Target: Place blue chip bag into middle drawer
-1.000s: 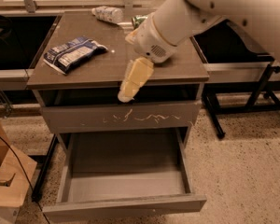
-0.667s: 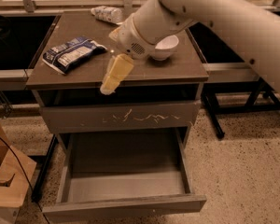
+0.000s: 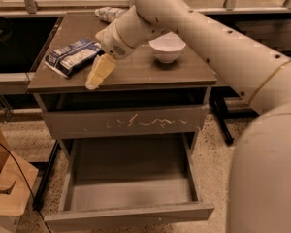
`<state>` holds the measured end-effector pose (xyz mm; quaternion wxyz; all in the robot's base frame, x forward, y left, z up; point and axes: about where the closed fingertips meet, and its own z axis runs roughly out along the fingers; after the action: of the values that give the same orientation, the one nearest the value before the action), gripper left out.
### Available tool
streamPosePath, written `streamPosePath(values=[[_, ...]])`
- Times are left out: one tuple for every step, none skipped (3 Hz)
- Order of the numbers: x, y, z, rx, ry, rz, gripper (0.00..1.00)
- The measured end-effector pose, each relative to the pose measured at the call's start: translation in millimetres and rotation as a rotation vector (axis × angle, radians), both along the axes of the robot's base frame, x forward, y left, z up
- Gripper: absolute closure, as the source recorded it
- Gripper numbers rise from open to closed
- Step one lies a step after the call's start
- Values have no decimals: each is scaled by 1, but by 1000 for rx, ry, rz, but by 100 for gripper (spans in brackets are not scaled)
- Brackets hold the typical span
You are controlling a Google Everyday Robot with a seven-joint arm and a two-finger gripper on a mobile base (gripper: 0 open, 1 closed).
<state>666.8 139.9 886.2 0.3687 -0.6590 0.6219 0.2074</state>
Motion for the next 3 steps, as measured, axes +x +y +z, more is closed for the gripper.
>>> streamPosePath(values=[[22,5,3,-2,-4,44,0],[25,4,7,24,11,21,0],[43,27,-14,127,56,-46,0]])
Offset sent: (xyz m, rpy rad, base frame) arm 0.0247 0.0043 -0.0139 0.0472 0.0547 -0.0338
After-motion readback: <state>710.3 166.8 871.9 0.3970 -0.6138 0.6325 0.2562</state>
